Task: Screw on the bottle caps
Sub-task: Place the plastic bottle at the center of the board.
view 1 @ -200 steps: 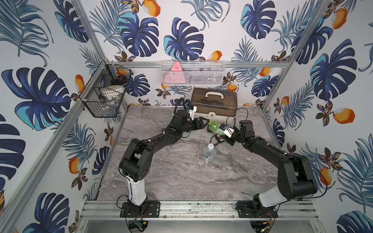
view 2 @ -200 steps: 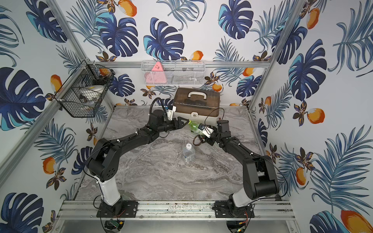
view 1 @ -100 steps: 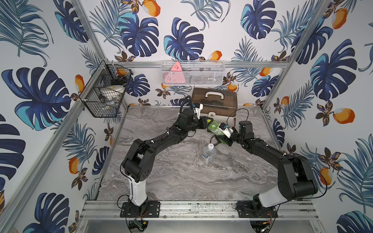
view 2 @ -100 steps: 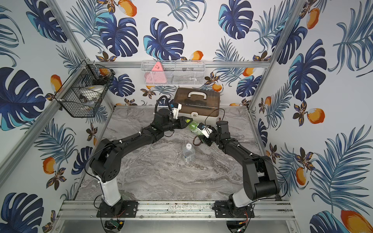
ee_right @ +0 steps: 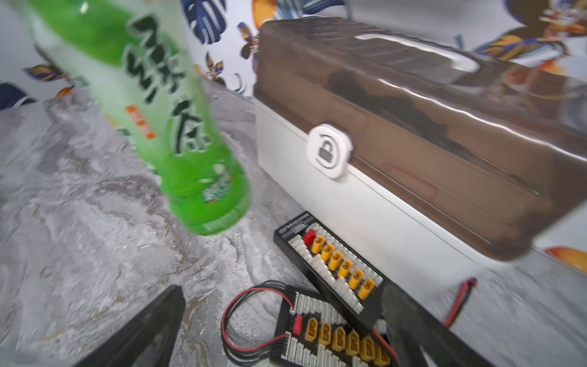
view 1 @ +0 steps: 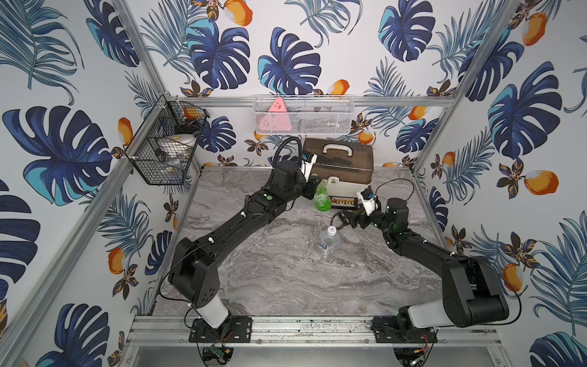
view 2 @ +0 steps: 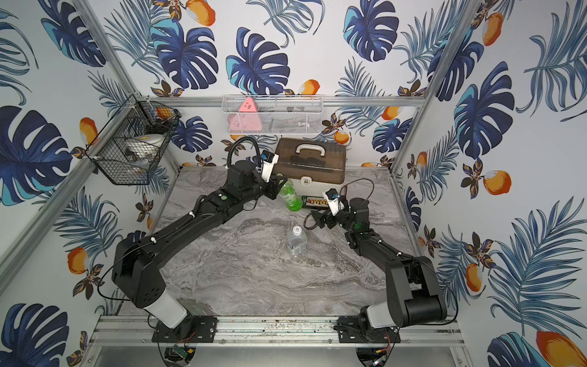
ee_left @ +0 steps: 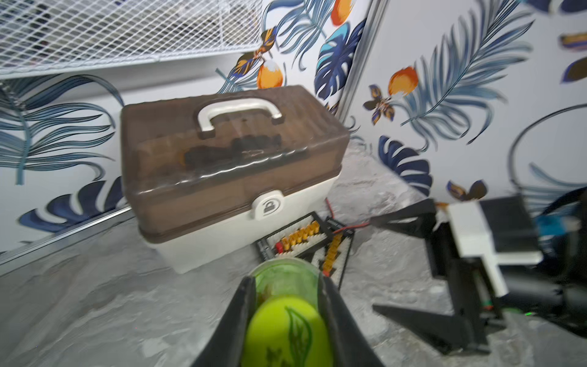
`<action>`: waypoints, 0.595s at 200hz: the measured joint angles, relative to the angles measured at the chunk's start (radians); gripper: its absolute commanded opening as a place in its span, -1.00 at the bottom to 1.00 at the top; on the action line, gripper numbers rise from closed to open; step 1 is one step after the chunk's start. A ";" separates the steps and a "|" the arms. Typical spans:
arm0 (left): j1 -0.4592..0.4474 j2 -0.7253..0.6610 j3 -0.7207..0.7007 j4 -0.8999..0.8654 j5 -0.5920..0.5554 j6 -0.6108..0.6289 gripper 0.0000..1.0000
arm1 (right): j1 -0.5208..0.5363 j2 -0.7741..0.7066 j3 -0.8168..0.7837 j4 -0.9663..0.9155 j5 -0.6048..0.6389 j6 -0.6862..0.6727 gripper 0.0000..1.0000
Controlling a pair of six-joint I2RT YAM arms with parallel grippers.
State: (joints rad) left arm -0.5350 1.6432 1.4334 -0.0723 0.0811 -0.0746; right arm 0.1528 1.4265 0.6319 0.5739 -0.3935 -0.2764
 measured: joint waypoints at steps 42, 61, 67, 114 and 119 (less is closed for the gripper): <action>-0.018 -0.041 -0.131 -0.103 -0.029 0.044 -0.96 | -0.006 -0.062 -0.151 0.093 0.315 0.143 1.00; -0.037 -0.050 -0.179 -0.114 -0.032 0.047 -0.88 | -0.009 -0.075 -0.201 0.106 0.418 0.162 1.00; -0.042 -0.052 -0.187 -0.106 -0.033 0.051 -0.87 | -0.009 -0.078 -0.209 0.112 0.443 0.164 1.00; -0.078 -0.055 -0.205 -0.077 -0.058 0.071 -0.63 | -0.010 -0.072 -0.237 0.159 0.515 0.187 1.00; -0.078 -0.060 -0.213 -0.072 -0.060 0.068 -0.60 | -0.010 -0.071 -0.239 0.161 0.516 0.188 1.00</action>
State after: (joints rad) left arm -0.6128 1.5829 1.2205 -0.1444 0.0216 -0.0063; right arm 0.1432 1.3556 0.3931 0.7349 0.1223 -0.0883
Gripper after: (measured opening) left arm 0.321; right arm 0.999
